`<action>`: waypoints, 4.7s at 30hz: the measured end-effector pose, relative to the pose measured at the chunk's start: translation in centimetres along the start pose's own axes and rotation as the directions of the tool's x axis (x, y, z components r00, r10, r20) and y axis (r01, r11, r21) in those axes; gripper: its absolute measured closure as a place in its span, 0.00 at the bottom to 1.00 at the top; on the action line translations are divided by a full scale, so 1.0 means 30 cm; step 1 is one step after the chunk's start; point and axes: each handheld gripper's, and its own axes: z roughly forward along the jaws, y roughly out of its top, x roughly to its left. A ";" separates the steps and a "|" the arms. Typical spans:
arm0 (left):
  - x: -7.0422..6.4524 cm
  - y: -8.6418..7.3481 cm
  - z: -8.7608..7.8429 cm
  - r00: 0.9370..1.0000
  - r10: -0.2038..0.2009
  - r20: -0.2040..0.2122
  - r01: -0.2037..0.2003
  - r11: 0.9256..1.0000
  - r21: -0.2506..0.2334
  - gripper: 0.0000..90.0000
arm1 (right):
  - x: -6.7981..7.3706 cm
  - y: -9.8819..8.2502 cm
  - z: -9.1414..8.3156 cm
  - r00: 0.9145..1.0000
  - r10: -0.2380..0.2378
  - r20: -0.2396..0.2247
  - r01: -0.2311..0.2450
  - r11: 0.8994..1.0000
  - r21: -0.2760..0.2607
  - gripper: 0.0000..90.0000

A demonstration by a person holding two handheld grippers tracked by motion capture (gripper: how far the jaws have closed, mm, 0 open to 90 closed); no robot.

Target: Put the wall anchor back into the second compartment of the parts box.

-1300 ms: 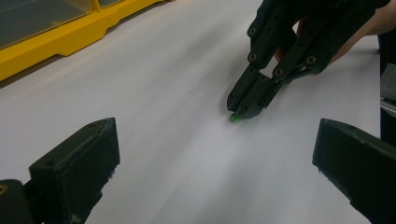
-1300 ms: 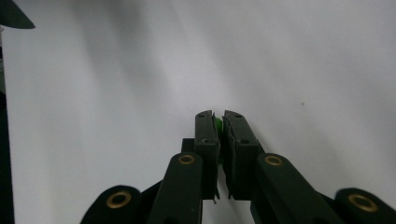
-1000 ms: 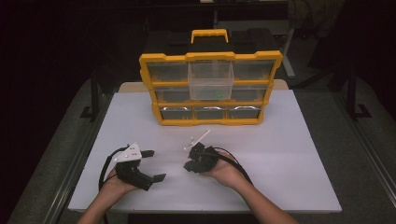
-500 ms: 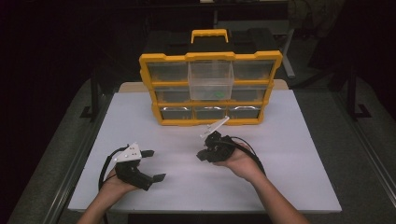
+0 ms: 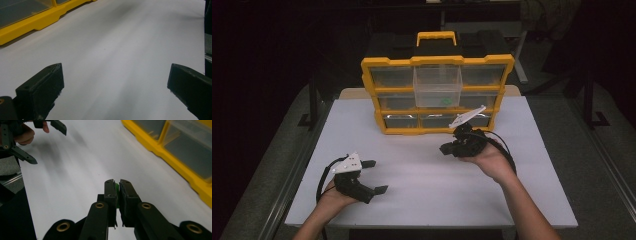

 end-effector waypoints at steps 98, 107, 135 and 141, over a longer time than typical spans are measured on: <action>-0.014 -0.004 -0.013 1.000 -0.001 0.001 0.001 1.000 0.010 0.01 | -0.113 0.034 -0.276 0.990 -0.003 0.144 0.045 0.956 -0.291 0.14; -0.012 0.000 -0.012 1.000 0.004 0.005 -0.004 1.000 0.007 0.01 | -0.104 -0.123 -0.184 0.986 -0.025 0.163 0.071 0.956 -0.284 0.09; -0.005 -0.006 -0.037 1.000 0.004 0.002 -0.004 1.000 -0.011 0.01 | -0.057 -0.473 -0.064 0.987 0.063 0.147 -0.022 0.965 -0.262 0.03; -0.006 -0.007 -0.033 1.000 0.001 0.004 -0.001 1.000 -0.007 0.01 | -0.048 -0.522 -0.059 0.985 0.080 0.156 -0.037 0.963 -0.267 0.04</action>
